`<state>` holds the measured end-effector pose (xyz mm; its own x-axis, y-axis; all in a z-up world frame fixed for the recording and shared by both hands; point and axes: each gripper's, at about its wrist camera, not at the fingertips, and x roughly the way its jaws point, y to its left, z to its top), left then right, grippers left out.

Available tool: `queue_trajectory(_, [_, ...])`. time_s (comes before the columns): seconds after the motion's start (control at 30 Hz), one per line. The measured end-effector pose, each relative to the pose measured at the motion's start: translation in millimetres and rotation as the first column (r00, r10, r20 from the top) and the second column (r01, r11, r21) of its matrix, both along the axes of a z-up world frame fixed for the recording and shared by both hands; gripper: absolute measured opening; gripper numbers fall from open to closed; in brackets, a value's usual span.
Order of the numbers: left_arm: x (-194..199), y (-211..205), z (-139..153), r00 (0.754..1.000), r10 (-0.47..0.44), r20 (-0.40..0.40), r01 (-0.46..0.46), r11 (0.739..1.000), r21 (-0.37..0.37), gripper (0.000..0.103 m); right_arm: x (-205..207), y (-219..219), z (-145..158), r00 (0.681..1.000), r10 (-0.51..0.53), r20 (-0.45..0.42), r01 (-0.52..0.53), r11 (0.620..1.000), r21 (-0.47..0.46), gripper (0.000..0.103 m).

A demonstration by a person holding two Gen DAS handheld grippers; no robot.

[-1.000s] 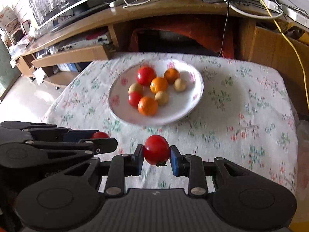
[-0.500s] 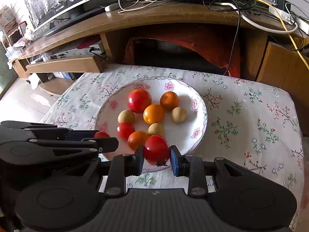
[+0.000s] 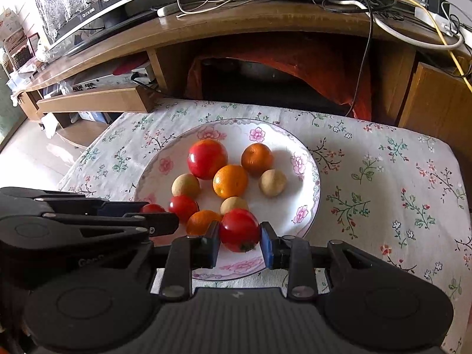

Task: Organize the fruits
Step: 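Open both tools to drop the red tomatoes into the bowl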

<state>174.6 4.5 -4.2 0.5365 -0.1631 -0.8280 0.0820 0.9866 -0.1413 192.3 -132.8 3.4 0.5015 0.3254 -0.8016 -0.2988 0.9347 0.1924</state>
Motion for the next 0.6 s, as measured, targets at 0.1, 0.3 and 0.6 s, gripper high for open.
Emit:
queue_trajectory(0.1, [-0.5, 0.5, 1.3, 1.000, 0.000, 0.004, 0.000, 1.000, -0.001, 0.040, 1.0, -1.3, 0.9, 1.000, -0.010, 0.009, 0.010, 1.000, -0.006, 0.030])
queue_trajectory(0.3, [-2.4, -2.5, 2.6, 1.000, -0.009, 0.014, 0.009, 1.000, 0.011, 0.047, 2.1, -7.5, 4.4, 0.999, -0.035, 0.016, 0.035, 0.999, 0.005, 0.030])
queue_trajectory(0.6, [-8.9, -1.1, 10.1, 0.999, 0.007, 0.051, -0.009, 0.999, 0.038, 0.065, -4.1, -12.7, 13.4, 0.998, -0.058, 0.029, 0.058, 0.998, 0.009, 0.032])
